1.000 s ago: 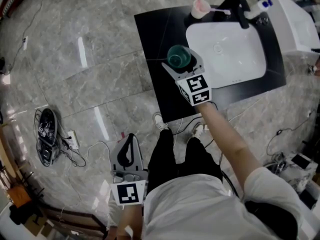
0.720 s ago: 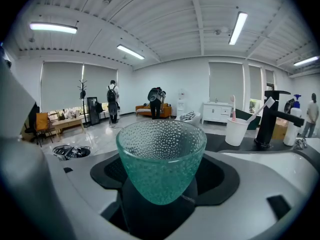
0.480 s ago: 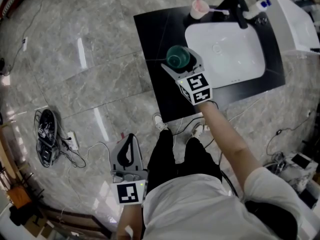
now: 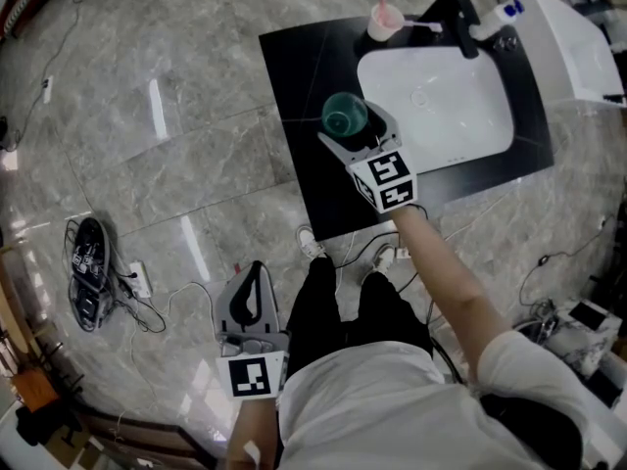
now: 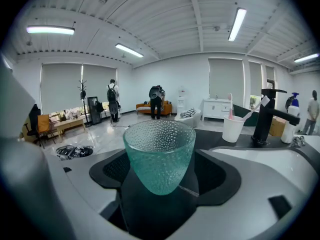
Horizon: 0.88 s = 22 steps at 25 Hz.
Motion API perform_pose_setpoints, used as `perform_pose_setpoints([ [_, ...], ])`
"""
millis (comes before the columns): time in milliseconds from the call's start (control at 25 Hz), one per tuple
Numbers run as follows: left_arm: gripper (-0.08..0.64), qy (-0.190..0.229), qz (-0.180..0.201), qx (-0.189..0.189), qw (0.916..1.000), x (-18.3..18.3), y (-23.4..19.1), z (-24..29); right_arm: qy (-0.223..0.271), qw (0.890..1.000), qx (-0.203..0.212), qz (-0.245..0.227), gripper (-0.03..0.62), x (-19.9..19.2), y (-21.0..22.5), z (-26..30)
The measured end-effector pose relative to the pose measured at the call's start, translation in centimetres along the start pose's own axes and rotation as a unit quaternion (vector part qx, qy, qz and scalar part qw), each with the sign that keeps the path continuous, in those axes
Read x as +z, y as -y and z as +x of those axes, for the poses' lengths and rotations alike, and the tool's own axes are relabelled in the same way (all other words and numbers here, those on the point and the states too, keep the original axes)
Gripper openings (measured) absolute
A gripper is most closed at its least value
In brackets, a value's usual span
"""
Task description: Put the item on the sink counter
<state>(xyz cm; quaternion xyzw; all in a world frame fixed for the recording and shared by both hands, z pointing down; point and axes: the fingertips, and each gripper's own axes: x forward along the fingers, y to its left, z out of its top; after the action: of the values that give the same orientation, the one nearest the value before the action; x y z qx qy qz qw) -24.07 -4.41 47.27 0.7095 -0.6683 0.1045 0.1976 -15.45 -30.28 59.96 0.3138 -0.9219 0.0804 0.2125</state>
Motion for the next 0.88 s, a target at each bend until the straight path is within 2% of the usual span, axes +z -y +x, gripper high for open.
perform_pose_setpoints([
  [200, 0.003, 0.003, 0.001, -0.004, 1.0, -0.1, 0.7, -0.2, 0.001, 1.0, 0.004, -0.002, 0.383, -0.2, -0.6, -1.4],
  [440, 0.003, 0.016, 0.007, 0.0, 0.9999, 0.5, 2.1, -0.6, -0.006, 0.999, 0.01, 0.03, 0.382, -0.6, -0.6, -4.3],
  [600, 0.003, 0.03, 0.007, 0.009, 0.9995, 1.4, 3.3, -1.4, -0.002, 1.0, 0.001, 0.03, 0.38, 0.2, 0.2, -6.7],
  [880, 0.003, 0.059, 0.011, 0.018, 0.998, 2.9, 6.9, -3.0, 0.015, 0.999, 0.011, 0.029, 0.379, 1.9, 0.5, -11.7],
])
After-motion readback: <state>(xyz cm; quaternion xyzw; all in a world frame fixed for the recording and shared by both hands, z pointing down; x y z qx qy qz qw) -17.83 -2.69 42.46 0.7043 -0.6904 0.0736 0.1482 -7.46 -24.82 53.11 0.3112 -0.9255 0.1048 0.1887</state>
